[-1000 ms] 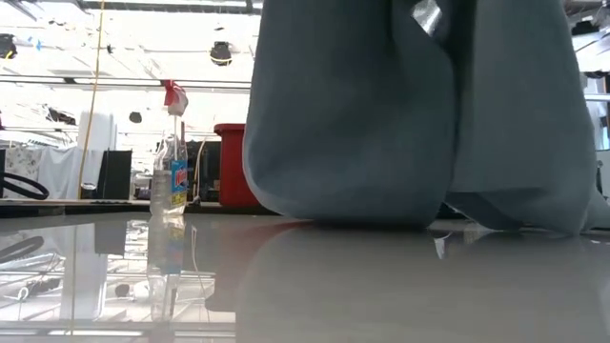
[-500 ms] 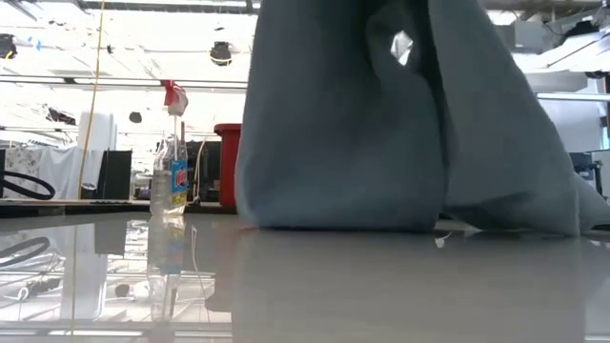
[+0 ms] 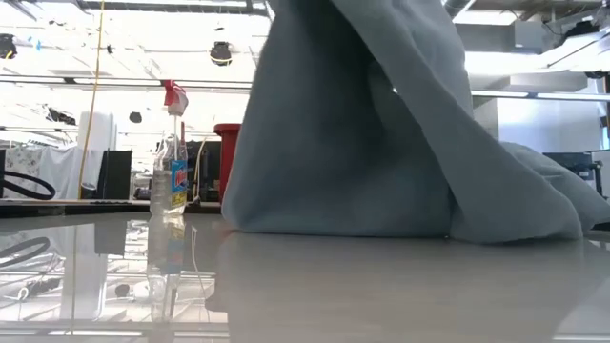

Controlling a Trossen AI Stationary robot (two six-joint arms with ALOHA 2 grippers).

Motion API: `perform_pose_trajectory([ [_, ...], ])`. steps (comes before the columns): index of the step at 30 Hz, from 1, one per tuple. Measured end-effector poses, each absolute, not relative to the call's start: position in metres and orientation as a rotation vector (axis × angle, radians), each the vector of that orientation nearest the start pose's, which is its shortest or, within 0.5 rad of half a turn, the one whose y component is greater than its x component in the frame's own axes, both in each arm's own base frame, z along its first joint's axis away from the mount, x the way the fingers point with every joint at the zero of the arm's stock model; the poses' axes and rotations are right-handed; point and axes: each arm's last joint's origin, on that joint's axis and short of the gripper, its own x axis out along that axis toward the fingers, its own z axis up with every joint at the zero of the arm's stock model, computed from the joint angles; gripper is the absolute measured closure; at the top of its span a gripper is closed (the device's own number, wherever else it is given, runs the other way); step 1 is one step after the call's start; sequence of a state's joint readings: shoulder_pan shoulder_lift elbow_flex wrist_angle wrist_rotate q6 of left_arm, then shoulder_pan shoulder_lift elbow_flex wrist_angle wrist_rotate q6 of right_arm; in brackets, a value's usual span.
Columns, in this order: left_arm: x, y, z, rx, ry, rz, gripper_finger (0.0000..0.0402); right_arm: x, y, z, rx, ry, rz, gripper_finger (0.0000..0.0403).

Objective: Fold Laundry from Bin
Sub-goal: Fold the blue pants from the red laundry bin

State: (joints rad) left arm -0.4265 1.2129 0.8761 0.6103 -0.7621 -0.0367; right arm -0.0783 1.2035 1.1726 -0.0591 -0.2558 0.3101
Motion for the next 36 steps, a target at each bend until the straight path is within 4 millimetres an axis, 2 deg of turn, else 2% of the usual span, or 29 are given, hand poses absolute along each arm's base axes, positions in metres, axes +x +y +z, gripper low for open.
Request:
perform_pose_trajectory([
  [8, 0.259, -0.070, 0.329, -0.231, -0.067, 0.392, 0.0390, 0.273, -0.021, 0.315, 0.489, -0.083, 0.138, 0.0355],
  [14, 0.264, -0.056, 0.312, -0.230, 0.079, 0.399, 0.0390, 0.275, -0.015, 0.267, 0.606, -0.101, 0.143, 0.0355],
  [16, 0.268, -0.054, 0.302, -0.243, 0.141, 0.394, 0.0390, 0.273, -0.013, 0.252, 0.613, -0.076, 0.106, 0.0355],
  [20, 0.278, -0.055, 0.268, -0.328, 0.209, 0.390, 0.0390, 0.269, -0.016, 0.221, 0.663, -0.002, 0.013, 0.0355],
  [22, 0.281, -0.056, 0.255, -0.376, 0.210, 0.389, 0.0390, 0.269, -0.016, 0.215, 0.693, -0.003, 0.013, 0.0355],
  [26, 0.281, -0.055, 0.247, -0.416, 0.151, 0.369, 0.0390, 0.268, -0.011, 0.208, 0.706, 0.001, 0.031, 0.0355],
  [30, 0.278, -0.047, 0.236, -0.440, 0.167, 0.394, 0.0390, 0.268, -0.012, 0.203, 0.704, 0.018, 0.019, 0.0355],
  [36, 0.270, -0.037, 0.199, -0.591, 0.218, 0.476, 0.0390, 0.269, -0.020, 0.190, 0.719, 0.107, -0.040, 0.0355],
])
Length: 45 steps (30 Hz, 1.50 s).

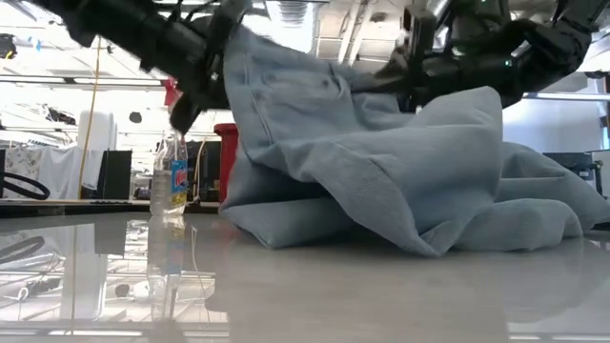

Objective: Fold Laundry from Bin
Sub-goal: Fold the blue pants from the red laundry bin

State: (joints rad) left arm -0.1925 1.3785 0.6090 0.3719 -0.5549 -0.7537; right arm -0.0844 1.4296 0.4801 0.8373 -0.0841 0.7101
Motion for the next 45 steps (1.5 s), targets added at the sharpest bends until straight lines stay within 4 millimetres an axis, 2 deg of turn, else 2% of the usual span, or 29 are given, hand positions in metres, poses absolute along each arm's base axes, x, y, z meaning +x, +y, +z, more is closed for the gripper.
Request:
perform_pose_trajectory([
  [6, 0.275, -0.039, 0.191, -0.643, 0.174, 0.446, 0.0390, 0.268, -0.024, 0.187, 0.728, 0.152, -0.046, 0.0327],
  [14, 0.276, -0.040, 0.193, -0.649, 0.171, 0.437, 0.0390, 0.266, -0.041, 0.188, 0.774, 0.311, 0.055, 0.0210],
  [19, 0.276, -0.041, 0.193, -0.666, 0.199, 0.383, 0.0390, 0.265, -0.054, 0.210, 0.728, 0.400, 0.265, 0.0154],
  [23, 0.275, -0.042, 0.195, -0.660, 0.215, 0.334, 0.0390, 0.261, -0.064, 0.233, 0.670, 0.473, 0.322, 0.0146],
  [26, 0.275, -0.042, 0.197, -0.661, 0.213, 0.327, 0.0390, 0.259, -0.068, 0.255, 0.521, 0.504, 0.317, 0.0145],
  [30, 0.275, -0.042, 0.198, -0.667, 0.208, 0.321, 0.0390, 0.260, -0.076, 0.281, 0.287, 0.529, 0.222, 0.0145],
  [34, 0.275, -0.042, 0.198, -0.681, 0.205, 0.311, 0.0390, 0.268, -0.080, 0.312, 0.080, 0.474, 0.215, 0.0145],
  [39, 0.276, -0.042, 0.200, -0.714, 0.180, 0.302, 0.0390, 0.275, -0.076, 0.352, -0.076, 0.381, 0.234, 0.0145],
  [42, 0.276, -0.043, 0.202, -0.719, 0.168, 0.297, 0.0390, 0.287, -0.068, 0.356, -0.127, 0.375, 0.272, 0.0145],
  [45, 0.276, -0.043, 0.202, -0.723, 0.163, 0.296, 0.0390, 0.306, -0.058, 0.344, -0.155, 0.410, 0.335, 0.0145],
])
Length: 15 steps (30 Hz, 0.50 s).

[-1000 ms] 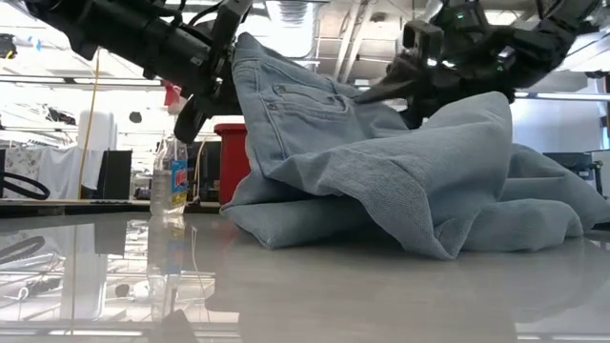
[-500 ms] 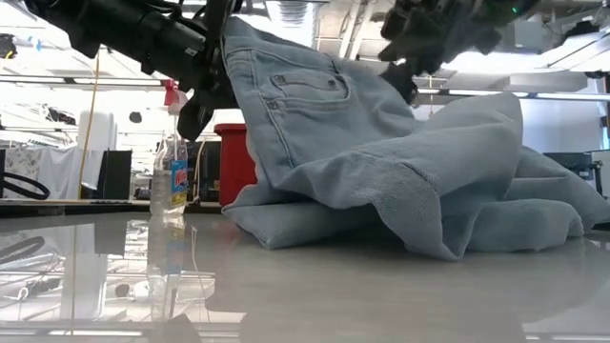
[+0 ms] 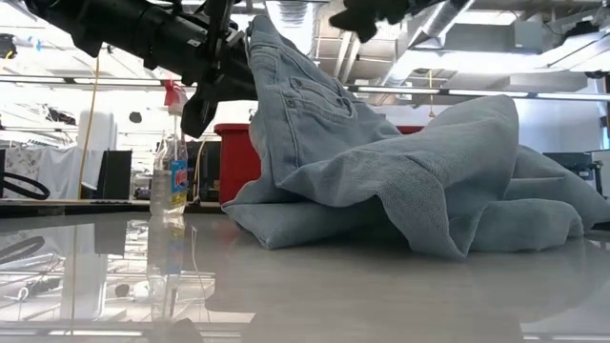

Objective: Fold Laundry from Bin
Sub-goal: Fold the blue pants from the red laundry bin

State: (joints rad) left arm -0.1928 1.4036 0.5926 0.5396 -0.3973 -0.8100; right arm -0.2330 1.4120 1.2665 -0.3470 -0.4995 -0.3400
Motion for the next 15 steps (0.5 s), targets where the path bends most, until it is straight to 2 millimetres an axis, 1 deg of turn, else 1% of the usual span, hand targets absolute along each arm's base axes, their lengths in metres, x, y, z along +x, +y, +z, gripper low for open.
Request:
perform_pose_trajectory([
  [3, 0.276, -0.043, 0.202, -0.739, 0.158, 0.296, 0.0390, 0.328, -0.048, 0.331, -0.188, 0.445, 0.396, 0.0145],
  [6, 0.276, -0.043, 0.203, -0.750, 0.156, 0.297, 0.0390, 0.349, -0.041, 0.327, -0.184, 0.506, 0.440, 0.0146],
  [10, 0.276, -0.043, 0.203, -0.774, 0.150, 0.298, 0.0390, 0.364, -0.035, 0.330, -0.220, 0.646, 0.523, 0.0154],
  [13, 0.276, -0.043, 0.203, -0.776, 0.150, 0.297, 0.0390, 0.374, -0.030, 0.324, -0.249, 0.733, 0.582, 0.0165],
  [15, 0.277, -0.043, 0.203, -0.779, 0.149, 0.290, 0.0390, 0.381, -0.028, 0.317, -0.259, 0.761, 0.604, 0.0174],
])
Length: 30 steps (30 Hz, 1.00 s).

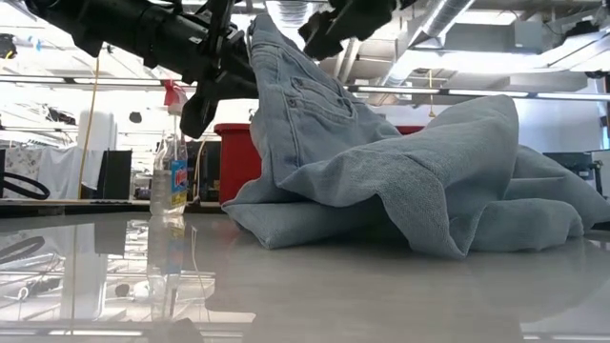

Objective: Fold Laundry from Bin
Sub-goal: Fold the blue pants from the red laundry bin

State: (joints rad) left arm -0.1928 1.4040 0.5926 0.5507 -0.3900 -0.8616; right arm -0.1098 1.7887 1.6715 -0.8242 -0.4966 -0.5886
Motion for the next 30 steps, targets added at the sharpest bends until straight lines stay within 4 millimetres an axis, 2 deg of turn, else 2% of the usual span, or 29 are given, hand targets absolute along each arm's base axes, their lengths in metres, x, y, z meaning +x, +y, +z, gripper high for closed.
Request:
perform_pose_trajectory([
  [3, 0.277, -0.043, 0.206, -0.798, 0.124, 0.272, 0.0390, 0.391, -0.026, 0.307, -0.273, 0.776, 0.621, 0.0197],
  [6, 0.278, -0.044, 0.208, -0.802, 0.117, 0.244, 0.0390, 0.397, -0.025, 0.299, -0.263, 0.798, 0.627, 0.0238],
  [11, 0.278, -0.045, 0.208, -0.817, 0.126, 0.223, 0.0390, 0.391, -0.024, 0.302, -0.249, 0.828, 0.636, 0.0363],
  [12, 0.278, -0.045, 0.208, -0.819, 0.128, 0.218, 0.0390, 0.389, -0.026, 0.304, -0.245, 0.831, 0.635, 0.0378],
  [14, 0.278, -0.045, 0.209, -0.821, 0.130, 0.206, 0.0390, 0.383, -0.031, 0.310, -0.220, 0.831, 0.617, 0.0381],
  [20, 0.272, -0.049, 0.219, -0.810, 0.104, 0.174, 0.0390, 0.362, -0.066, 0.336, -0.093, 0.804, 0.463, 0.0381],
  [23, 0.269, -0.050, 0.226, -0.798, 0.082, 0.161, 0.0390, 0.355, -0.075, 0.345, -0.035, 0.769, 0.449, 0.0381],
  [26, 0.266, -0.049, 0.232, -0.777, 0.062, 0.150, 0.0390, 0.355, -0.072, 0.344, -0.010, 0.758, 0.491, 0.0381],
  [30, 0.262, -0.048, 0.238, -0.745, 0.045, 0.142, 0.0390, 0.359, -0.058, 0.338, -0.028, 0.787, 0.545, 0.0381],
])
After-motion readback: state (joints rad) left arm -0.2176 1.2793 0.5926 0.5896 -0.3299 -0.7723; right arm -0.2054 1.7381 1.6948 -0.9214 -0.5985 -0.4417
